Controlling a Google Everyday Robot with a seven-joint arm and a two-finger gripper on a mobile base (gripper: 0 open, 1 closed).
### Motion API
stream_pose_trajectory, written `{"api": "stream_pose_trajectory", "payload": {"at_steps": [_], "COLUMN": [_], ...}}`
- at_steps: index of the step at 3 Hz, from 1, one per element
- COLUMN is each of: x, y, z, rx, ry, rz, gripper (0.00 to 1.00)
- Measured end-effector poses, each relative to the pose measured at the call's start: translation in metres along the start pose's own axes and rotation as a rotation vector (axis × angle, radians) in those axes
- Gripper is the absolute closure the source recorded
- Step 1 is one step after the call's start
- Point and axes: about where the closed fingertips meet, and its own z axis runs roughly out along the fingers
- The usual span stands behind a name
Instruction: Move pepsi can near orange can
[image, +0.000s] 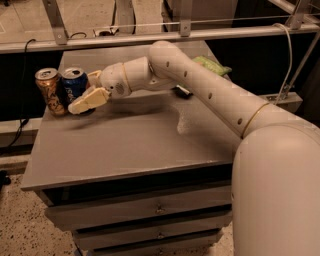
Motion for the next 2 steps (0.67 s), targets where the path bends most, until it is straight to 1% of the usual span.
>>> {"api": "stream_pose_trajectory", "payload": {"at_steps": [1,2], "x": [0.000,-0.012], "y": [0.000,0.002], "z": [-0.007,-0.041], "rx": [0.008,0.049], "ry": [0.014,0.062], "rz": [0.001,-0.036], "gripper": [0.00,0.00]}}
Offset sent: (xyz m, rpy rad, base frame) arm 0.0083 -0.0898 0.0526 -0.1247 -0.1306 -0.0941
